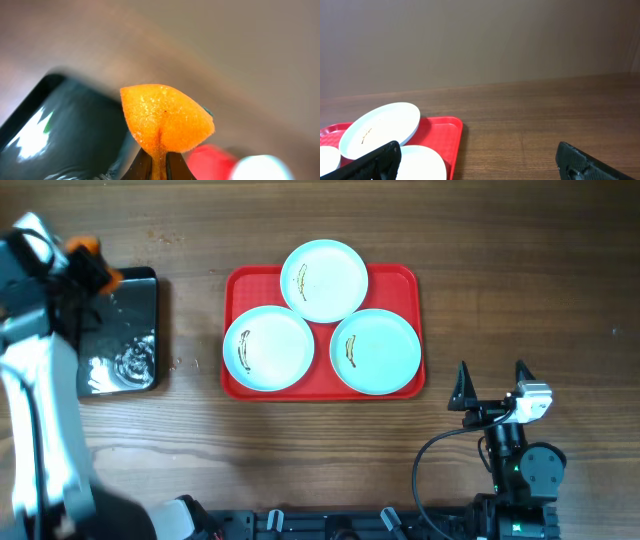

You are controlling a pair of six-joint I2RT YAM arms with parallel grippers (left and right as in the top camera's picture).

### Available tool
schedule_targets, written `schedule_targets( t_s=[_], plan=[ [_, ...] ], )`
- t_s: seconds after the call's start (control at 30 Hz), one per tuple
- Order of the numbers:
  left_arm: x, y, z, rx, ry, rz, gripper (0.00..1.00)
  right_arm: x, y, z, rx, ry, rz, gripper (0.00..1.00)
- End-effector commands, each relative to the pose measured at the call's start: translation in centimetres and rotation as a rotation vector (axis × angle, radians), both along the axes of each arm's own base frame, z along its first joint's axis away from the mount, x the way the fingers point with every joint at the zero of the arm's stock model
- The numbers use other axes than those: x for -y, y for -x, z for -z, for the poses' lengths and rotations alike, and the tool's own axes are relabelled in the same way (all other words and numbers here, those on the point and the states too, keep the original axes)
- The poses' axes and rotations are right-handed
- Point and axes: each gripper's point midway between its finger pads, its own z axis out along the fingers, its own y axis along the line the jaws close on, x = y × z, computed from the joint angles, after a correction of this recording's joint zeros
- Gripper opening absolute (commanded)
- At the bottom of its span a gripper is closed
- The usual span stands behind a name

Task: Clean dirty plates on tray and stack at the side
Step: 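Lift the sponge and carry it to the left plate on the red tray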

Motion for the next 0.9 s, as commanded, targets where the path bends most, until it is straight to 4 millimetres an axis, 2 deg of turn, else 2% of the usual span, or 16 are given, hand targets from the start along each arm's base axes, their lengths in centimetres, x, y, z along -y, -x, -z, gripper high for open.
schedule_targets(
  t_s=[0.0,0.1,0.17,0.27,0.4,0.47,0.53,0.6,0.67,0.73,0.87],
  plan=[
    [5.7,1.5,-5.7,0.127,0.212,0.131,0.04,0.3,0.0,-0.2,0.009,-0.009,0.015,1.00],
    [8.7,2.6,-4.3,0.036,0.300,0.177,0.04,0.3,0.0,-0.2,0.009,-0.009,0.015,1.00],
    [11.5,3.8,-2.0,-0.083,0.350,0.222,0.04,0.3,0.0,-0.2,0.009,-0.009,0.015,1.00],
    [15.4,4.5,1.1,-0.205,0.378,0.308,0.04,0.3,0.0,-0.2,0.009,-0.009,0.015,1.00],
    [21.0,5.3,5.8,-0.359,0.358,0.420,0.04,0.3,0.0,-0.2,0.009,-0.009,0.015,1.00],
    [22.8,5.4,8.2,-0.431,0.310,0.439,0.04,0.3,0.0,-0.2,0.009,-0.009,0.015,1.00],
    [24.3,5.5,11.8,-0.528,0.216,0.439,0.04,0.3,0.0,-0.2,0.009,-0.009,0.015,1.00],
    [25.0,5.6,13.8,-0.581,0.174,0.436,0.04,0.3,0.0,-0.2,0.009,-0.009,0.015,1.00],
    [25.5,5.9,16.7,-0.655,0.109,0.430,0.04,0.3,0.0,-0.2,0.009,-0.009,0.015,1.00],
    [25.3,6.0,18.8,-0.705,0.049,0.409,0.04,0.3,0.0,-0.2,0.009,-0.009,0.015,1.00],
    [25.1,5.9,21.7,-0.760,0.019,0.396,0.04,0.3,0.0,-0.2,0.009,-0.009,0.015,1.00]
  ],
)
